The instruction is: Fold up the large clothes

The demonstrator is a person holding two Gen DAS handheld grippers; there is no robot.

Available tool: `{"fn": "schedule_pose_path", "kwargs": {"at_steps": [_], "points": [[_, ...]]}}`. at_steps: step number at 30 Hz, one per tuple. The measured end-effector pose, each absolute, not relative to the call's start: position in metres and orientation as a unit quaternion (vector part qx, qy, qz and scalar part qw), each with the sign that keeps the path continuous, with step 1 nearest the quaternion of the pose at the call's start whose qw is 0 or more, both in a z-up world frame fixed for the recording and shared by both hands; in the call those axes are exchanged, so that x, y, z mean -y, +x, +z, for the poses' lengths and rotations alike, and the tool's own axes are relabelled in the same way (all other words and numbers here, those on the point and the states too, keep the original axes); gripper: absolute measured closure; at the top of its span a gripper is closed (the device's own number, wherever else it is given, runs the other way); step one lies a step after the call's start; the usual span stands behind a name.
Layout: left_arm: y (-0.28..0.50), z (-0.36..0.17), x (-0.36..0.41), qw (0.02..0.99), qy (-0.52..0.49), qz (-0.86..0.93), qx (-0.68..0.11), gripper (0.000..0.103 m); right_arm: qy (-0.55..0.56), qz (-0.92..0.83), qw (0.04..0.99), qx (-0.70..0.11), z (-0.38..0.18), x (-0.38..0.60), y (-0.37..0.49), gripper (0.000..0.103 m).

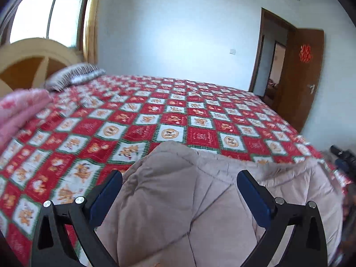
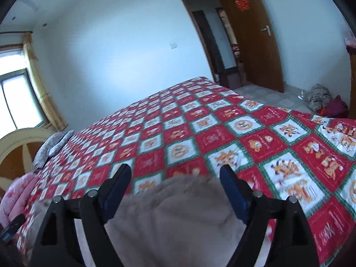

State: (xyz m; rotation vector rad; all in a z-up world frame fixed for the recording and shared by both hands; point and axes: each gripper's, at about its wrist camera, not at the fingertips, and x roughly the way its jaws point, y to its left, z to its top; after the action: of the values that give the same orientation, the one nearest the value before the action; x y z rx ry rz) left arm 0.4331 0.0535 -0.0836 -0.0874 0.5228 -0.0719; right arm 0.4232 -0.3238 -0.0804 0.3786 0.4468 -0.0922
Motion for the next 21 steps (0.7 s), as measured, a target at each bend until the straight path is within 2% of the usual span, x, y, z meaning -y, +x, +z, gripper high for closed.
{"fn": "schedule_pose_path", "kwargs": {"at_steps": [2,4,9,15,21], "points": [[0.411,-0.08,-0.041,0.974,-0.031,-0.044,-0.221,0.001,0.177,-0.013,0.962,-0.208,-0.083,0.301,0.388,0.007],[0.391,-0.084,-0.022,0.978,-0.002,-0.057,-0.199,0.001,0.139,0.016,0.971,-0.192,-0.092,0.273,0.36,0.002],[0.41,-0.107,0.01,0.973,0.062,-0.05,-0.215,0.001,0.078,0.025,0.966,-0.246,-0.127,0.241,0.389,0.002],[0.485,-0.126,-0.016,0.949,-0.012,-0.009,-0.314,0.001,0.083,-0.018,0.955,-0.286,-0.124,0.257,0.449,0.002],[0.51,-0.152,-0.02,0.938,-0.033,-0.01,-0.346,0.001,0.097,-0.036,0.939,-0.327,-0.149,0.266,0.473,0.002]]}}
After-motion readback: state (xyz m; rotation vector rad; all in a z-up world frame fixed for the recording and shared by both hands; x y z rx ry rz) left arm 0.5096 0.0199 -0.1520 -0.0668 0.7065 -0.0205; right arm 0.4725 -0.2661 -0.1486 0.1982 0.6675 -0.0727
